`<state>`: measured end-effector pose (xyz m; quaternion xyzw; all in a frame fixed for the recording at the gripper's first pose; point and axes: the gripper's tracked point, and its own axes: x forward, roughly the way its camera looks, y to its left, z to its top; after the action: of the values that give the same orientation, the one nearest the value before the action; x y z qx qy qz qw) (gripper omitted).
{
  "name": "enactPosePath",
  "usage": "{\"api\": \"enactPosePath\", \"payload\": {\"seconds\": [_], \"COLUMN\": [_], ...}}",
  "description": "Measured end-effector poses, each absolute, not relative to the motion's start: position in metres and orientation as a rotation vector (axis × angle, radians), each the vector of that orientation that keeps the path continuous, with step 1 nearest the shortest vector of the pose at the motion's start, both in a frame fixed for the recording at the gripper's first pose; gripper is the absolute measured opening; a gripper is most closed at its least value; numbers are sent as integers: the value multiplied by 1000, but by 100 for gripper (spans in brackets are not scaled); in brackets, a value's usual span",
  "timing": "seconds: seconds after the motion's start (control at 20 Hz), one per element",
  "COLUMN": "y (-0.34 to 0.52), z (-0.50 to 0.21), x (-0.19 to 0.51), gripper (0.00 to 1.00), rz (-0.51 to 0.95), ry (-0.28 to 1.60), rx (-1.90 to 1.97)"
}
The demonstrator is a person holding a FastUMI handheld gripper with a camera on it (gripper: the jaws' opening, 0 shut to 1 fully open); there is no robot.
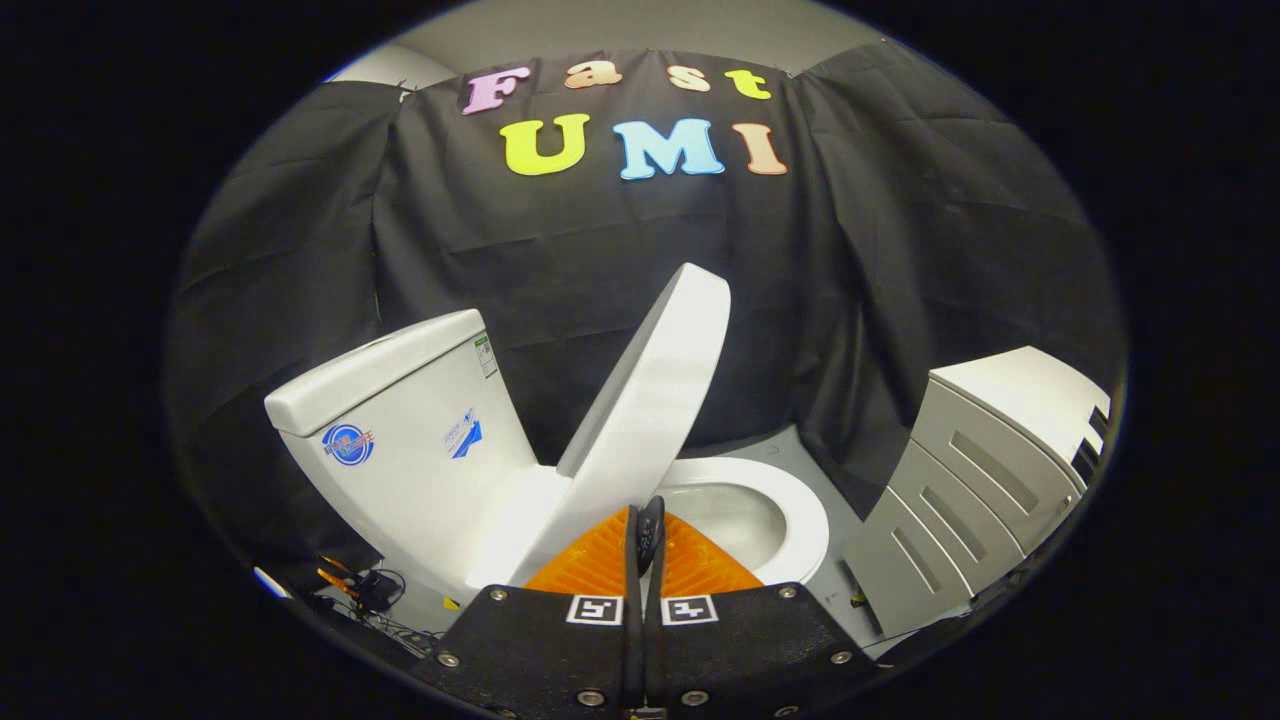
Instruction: Open the toilet lid.
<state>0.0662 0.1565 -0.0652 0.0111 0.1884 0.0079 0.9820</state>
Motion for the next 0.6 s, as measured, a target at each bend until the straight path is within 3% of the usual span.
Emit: {"api": "enactPosePath", "payload": {"seconds": [0.6], "y": [199], "z": [-39], "x": [68], "gripper": [0], "rz": [56], "ry": [307], "rx": [-97]}}
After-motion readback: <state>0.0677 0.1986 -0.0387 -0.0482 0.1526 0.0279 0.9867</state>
